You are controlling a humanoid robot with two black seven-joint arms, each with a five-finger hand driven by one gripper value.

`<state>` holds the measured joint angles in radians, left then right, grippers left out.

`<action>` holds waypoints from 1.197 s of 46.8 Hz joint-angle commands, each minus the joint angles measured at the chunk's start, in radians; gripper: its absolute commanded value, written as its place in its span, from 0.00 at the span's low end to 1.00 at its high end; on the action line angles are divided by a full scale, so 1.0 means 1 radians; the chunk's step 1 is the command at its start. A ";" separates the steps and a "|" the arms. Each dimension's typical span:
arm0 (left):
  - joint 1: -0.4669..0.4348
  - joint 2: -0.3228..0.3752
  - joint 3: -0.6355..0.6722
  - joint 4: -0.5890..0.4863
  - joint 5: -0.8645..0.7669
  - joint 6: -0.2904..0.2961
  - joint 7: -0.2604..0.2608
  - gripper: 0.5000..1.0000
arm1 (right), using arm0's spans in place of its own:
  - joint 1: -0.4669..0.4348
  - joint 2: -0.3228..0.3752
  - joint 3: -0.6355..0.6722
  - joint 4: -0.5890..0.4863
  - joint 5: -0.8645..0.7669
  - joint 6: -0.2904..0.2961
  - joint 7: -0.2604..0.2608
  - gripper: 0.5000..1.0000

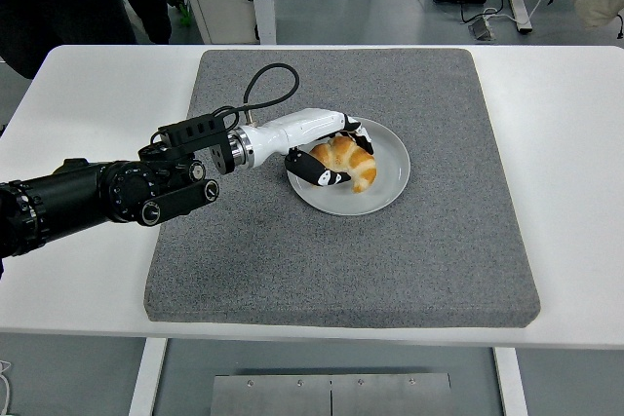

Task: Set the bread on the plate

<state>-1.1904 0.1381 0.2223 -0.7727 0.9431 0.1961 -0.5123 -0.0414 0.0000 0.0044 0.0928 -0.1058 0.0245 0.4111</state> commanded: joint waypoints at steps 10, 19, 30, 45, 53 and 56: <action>0.017 -0.011 -0.003 0.023 -0.003 0.000 0.000 0.00 | 0.000 0.000 0.000 0.001 0.000 0.000 0.000 1.00; 0.018 -0.025 -0.004 0.041 -0.006 0.000 0.000 0.00 | 0.000 0.000 0.000 0.001 0.000 0.000 0.000 1.00; 0.025 -0.043 -0.006 0.047 -0.017 0.000 0.000 0.00 | 0.000 0.000 0.000 -0.001 0.000 0.000 0.000 1.00; 0.031 -0.045 -0.014 0.058 -0.021 0.000 0.000 0.00 | -0.002 0.000 0.000 0.001 0.000 0.000 0.000 1.00; 0.032 -0.045 -0.014 0.064 -0.023 0.000 0.000 0.00 | -0.002 0.000 0.000 0.001 0.000 0.000 0.000 1.00; 0.034 -0.045 -0.014 0.064 -0.023 0.000 0.000 0.00 | -0.002 0.000 0.000 0.001 0.000 0.000 0.000 1.00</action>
<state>-1.1581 0.0935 0.2085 -0.7087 0.9209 0.1965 -0.5124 -0.0430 0.0000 0.0046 0.0931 -0.1059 0.0245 0.4111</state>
